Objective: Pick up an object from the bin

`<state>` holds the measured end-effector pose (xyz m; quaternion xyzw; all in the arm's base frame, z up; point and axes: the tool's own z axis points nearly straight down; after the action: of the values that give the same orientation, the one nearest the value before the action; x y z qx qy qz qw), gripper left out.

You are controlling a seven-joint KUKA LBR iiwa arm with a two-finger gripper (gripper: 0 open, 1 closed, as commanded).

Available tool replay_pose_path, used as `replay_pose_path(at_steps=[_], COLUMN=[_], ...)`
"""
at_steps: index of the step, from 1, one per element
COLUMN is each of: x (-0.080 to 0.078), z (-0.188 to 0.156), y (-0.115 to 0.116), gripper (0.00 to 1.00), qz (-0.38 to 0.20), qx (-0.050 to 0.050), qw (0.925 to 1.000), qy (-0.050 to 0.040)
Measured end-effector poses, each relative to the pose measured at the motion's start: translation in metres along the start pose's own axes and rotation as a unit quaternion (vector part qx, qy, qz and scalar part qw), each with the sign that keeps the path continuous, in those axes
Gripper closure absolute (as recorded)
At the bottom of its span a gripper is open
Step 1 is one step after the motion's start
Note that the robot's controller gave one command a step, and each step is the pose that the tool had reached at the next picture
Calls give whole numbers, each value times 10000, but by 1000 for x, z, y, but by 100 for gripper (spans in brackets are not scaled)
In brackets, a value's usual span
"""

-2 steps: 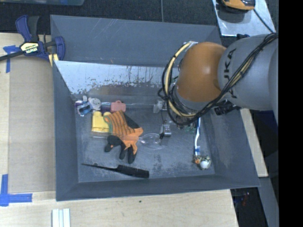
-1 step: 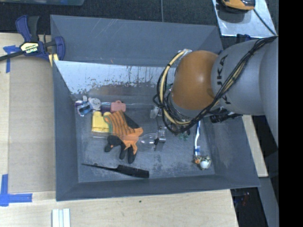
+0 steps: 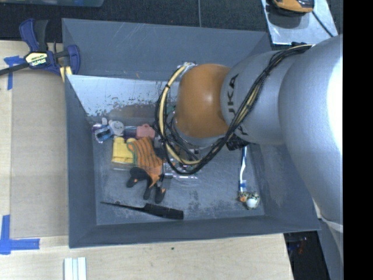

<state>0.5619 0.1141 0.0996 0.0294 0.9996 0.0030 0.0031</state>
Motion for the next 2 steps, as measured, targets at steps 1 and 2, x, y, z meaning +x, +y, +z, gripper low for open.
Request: replay_pose_path(at_steps=[1,2], x=[7,-66], z=[29,27], y=[-67,-33], gripper=[0,100], qz=[853,543], qx=[48,-14], qw=[9963,9985], qy=[-60,-76])
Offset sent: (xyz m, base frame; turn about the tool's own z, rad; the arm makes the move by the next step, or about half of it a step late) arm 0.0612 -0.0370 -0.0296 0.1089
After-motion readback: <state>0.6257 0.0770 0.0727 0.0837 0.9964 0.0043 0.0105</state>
